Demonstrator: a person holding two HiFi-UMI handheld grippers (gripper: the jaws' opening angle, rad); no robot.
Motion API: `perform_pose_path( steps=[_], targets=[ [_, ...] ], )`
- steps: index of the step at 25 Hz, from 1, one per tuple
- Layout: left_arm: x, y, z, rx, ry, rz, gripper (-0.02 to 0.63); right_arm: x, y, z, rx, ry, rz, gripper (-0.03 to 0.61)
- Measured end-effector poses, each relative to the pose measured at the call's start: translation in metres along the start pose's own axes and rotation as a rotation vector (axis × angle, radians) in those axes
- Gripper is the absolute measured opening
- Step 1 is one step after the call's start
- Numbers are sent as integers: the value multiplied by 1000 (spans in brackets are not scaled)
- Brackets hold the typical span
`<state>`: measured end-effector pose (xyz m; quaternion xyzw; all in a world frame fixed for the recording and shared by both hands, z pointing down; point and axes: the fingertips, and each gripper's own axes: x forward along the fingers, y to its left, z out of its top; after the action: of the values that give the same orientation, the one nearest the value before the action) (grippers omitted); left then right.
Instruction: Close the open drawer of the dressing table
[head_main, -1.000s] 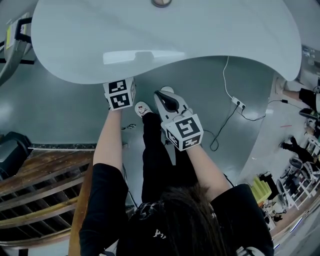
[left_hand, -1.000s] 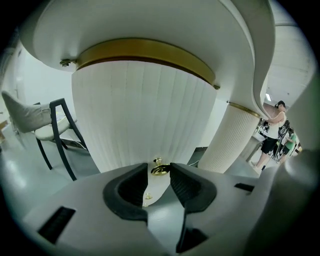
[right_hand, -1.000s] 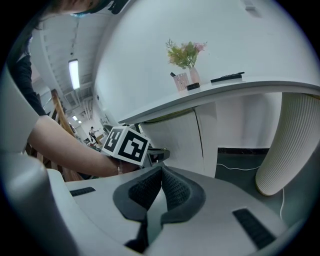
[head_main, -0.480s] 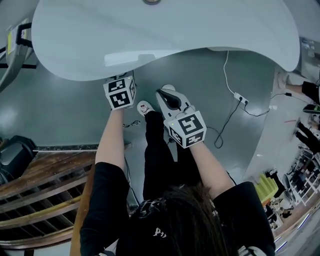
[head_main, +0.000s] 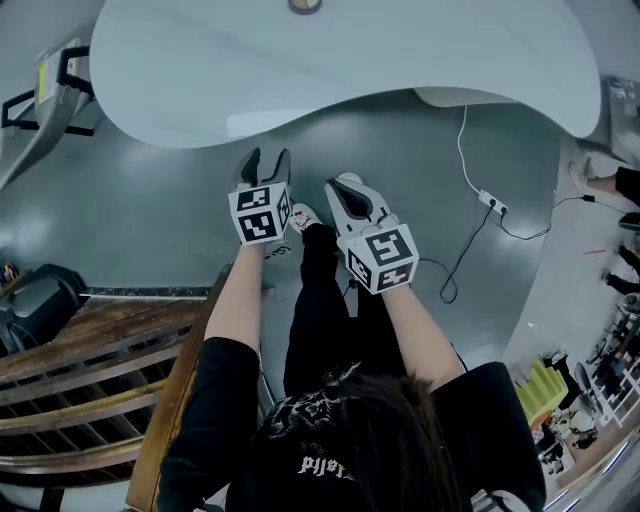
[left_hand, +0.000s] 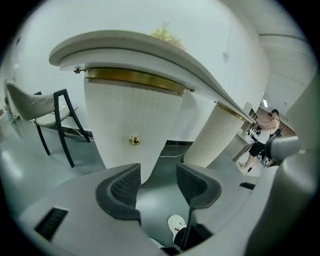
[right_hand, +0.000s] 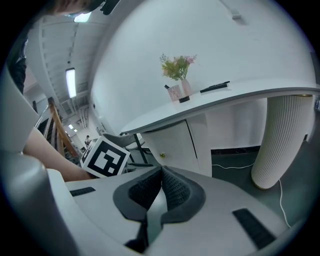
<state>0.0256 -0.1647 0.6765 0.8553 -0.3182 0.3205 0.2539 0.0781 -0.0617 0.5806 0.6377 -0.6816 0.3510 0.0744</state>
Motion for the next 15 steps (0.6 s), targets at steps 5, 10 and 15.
perform_pose_path(
  steps=[5, 10, 15],
  targets=[
    [-35, -22, 7, 26, -45, -37, 224, -19, 5, 6, -14, -7, 9, 26],
    [-72, -30, 29, 25, -108, -24, 222, -31, 21, 30, -55, -28, 44, 26],
    [-106, -43, 40, -9, -161, -13, 218, -46, 31, 49, -73, -57, 67, 26]
  ],
)
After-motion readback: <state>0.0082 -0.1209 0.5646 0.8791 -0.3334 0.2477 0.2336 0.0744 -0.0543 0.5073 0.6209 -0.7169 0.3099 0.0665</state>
